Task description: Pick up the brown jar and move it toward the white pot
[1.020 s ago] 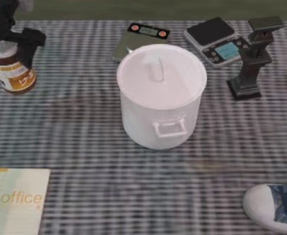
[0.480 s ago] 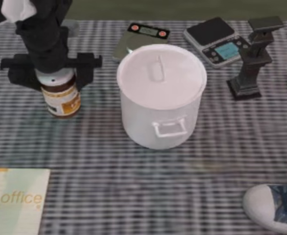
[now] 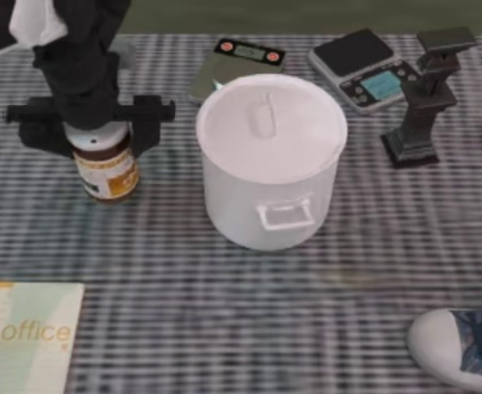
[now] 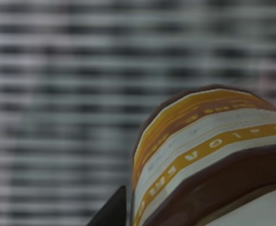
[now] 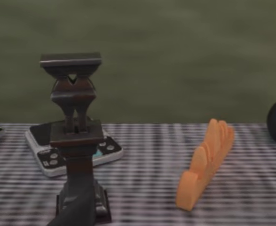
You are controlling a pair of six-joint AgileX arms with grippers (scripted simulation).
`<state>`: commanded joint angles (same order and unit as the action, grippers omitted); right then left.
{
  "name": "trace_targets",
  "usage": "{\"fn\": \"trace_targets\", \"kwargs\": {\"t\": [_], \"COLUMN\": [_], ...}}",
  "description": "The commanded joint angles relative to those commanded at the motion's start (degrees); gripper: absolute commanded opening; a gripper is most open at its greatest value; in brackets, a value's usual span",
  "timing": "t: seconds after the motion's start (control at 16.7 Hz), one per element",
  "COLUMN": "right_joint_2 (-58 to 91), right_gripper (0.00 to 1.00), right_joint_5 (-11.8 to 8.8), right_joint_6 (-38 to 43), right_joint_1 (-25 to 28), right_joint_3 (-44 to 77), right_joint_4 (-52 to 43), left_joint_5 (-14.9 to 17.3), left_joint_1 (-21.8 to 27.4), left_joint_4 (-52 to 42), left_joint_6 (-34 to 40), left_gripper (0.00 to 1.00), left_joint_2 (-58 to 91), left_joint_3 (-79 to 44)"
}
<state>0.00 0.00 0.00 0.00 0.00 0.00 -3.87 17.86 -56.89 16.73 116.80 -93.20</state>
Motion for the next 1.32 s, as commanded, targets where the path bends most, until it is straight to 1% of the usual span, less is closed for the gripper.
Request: {"fn": "trace_targets", "kwargs": {"t": [0.24,0.54,1.32], "right_joint_2": [0.0,0.0,0.0], "right_gripper": [1.00,1.00,1.00], "right_joint_5": [0.0,0.0,0.0], "right_joint_6": [0.0,0.0,0.0], "right_joint_1": [0.0,0.0,0.0], "right_joint_3": [0.0,0.0,0.0], "right_joint_4": [0.0,0.0,0.0], "left_joint_5": [0.1,0.2,0.2], "left_joint_1": [-0.2,-0.2,-0.2], "left_joint_4": [6.7,7.6,7.6], "left_joint_6": [-0.1,0.0,0.0], "left_gripper": [0.00,0.00,0.98], "left_joint_2": [2.2,2.6,2.6], "left_joint_3": [4.1,4.7,4.7]}}
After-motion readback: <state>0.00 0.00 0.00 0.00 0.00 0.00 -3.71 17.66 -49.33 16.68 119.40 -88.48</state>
